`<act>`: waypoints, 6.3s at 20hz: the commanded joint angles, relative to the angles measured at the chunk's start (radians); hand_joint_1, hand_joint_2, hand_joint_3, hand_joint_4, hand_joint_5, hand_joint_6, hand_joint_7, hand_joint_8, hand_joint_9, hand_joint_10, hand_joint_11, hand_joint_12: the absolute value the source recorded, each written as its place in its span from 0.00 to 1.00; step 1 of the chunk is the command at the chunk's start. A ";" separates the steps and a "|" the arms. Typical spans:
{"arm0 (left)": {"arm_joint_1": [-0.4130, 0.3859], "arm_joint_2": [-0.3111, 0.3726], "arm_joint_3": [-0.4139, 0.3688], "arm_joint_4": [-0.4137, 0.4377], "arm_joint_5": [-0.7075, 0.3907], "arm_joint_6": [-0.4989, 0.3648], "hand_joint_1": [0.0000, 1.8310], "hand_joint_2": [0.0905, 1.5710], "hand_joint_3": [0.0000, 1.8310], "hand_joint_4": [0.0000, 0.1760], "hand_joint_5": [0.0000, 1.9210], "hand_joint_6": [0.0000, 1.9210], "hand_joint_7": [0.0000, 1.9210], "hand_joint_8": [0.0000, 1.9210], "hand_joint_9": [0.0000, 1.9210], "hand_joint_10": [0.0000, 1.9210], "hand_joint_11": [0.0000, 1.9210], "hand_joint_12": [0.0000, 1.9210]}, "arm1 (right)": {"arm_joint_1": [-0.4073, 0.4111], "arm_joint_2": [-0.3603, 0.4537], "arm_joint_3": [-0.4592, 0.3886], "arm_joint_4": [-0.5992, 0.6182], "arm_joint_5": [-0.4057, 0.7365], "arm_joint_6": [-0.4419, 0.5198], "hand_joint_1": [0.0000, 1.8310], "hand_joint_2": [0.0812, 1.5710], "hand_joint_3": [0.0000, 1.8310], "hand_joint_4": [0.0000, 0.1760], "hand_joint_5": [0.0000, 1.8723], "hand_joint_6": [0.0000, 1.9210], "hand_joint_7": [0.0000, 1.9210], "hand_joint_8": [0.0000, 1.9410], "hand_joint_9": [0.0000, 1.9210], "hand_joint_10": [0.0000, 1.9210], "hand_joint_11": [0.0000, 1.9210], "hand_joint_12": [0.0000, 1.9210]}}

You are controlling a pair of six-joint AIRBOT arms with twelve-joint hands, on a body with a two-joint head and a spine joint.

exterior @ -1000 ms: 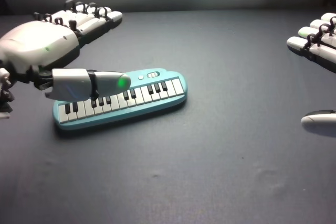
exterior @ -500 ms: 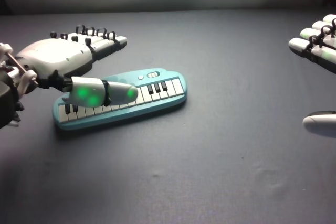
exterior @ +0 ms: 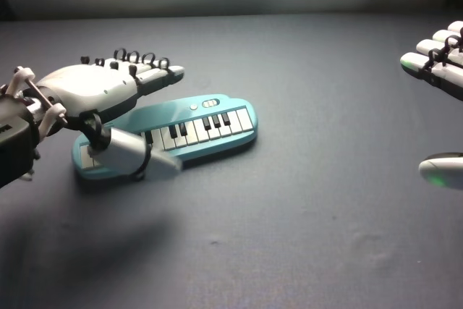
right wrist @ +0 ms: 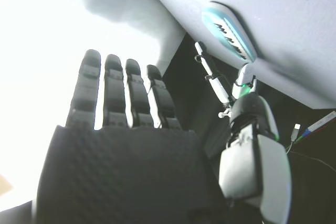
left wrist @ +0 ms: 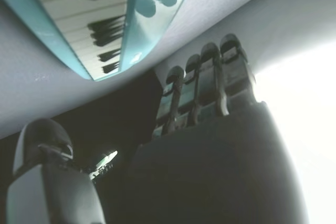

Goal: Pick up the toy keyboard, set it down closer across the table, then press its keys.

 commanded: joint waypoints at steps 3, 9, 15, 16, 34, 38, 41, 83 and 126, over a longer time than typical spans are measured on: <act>-0.014 0.002 -0.001 -0.006 -0.098 0.015 0.35 0.51 0.00 0.40 0.00 0.00 0.00 0.00 0.00 0.00 0.00 0.00 | 0.005 0.003 0.000 0.003 0.124 0.001 0.00 0.70 0.01 0.00 0.00 0.00 0.00 0.00 0.00 0.00 0.00 0.00; -0.033 -0.042 0.041 -0.028 -0.029 0.050 0.51 0.57 0.01 0.53 0.00 0.00 0.00 0.00 0.00 0.00 0.03 0.02 | 0.003 0.003 0.000 0.003 0.126 0.003 0.00 0.71 0.01 0.00 0.00 0.00 0.00 0.00 0.00 0.00 0.00 0.00; -0.037 -0.080 0.081 -0.045 0.019 0.049 0.56 0.60 0.00 0.48 0.00 0.00 0.00 0.00 0.00 0.00 0.00 0.31 | 0.002 0.002 0.000 0.004 0.126 0.004 0.00 0.71 0.01 0.00 0.00 0.00 0.00 0.00 0.00 0.00 0.00 0.00; -0.037 -0.084 0.085 -0.046 0.024 0.048 0.57 0.59 0.00 0.45 0.00 0.00 0.00 0.00 0.00 0.00 0.00 0.36 | 0.002 0.002 0.000 0.004 0.126 0.004 0.00 0.71 0.01 0.00 0.00 0.00 0.00 0.00 0.00 0.00 0.00 0.00; -0.037 -0.099 0.103 -0.045 0.036 0.022 0.68 0.67 0.00 0.00 0.14 0.00 0.19 0.06 0.21 0.31 0.12 0.82 | 0.000 -0.002 0.001 0.006 0.126 0.004 0.02 0.73 0.01 0.00 0.00 0.00 0.00 0.00 0.00 0.00 0.00 0.00; -0.036 -0.101 0.105 -0.045 0.037 0.019 0.74 0.68 0.00 0.00 0.17 0.48 0.16 0.59 0.18 0.84 0.22 0.99 | 0.000 -0.003 0.001 0.006 0.126 0.004 0.02 0.73 0.01 0.00 0.00 0.00 0.00 0.00 0.00 0.00 0.00 0.00; -0.037 -0.101 0.106 -0.045 0.037 0.017 0.74 0.68 0.00 0.00 0.13 0.55 0.12 0.60 0.15 0.79 0.17 0.97 | 0.000 -0.004 0.001 0.007 0.126 0.005 0.02 0.74 0.01 0.00 0.00 0.00 0.00 0.00 0.00 0.00 0.00 0.00; -0.247 -0.311 0.093 0.486 -0.109 -0.339 0.78 0.69 0.01 0.04 0.04 0.92 0.07 0.86 0.20 0.96 0.30 0.99 | -0.043 0.053 -0.048 -0.058 0.413 0.147 0.00 0.75 0.00 0.33 0.00 0.00 0.00 0.00 0.00 0.00 0.00 0.00; 0.046 0.125 -0.129 -0.017 -0.556 -0.114 0.23 0.68 0.00 0.55 0.00 0.00 0.00 0.00 0.00 0.00 0.00 0.00 | 0.019 -0.158 0.074 -0.099 -0.020 0.065 0.04 0.84 0.00 0.23 0.14 0.02 0.00 0.00 0.00 0.00 0.00 0.00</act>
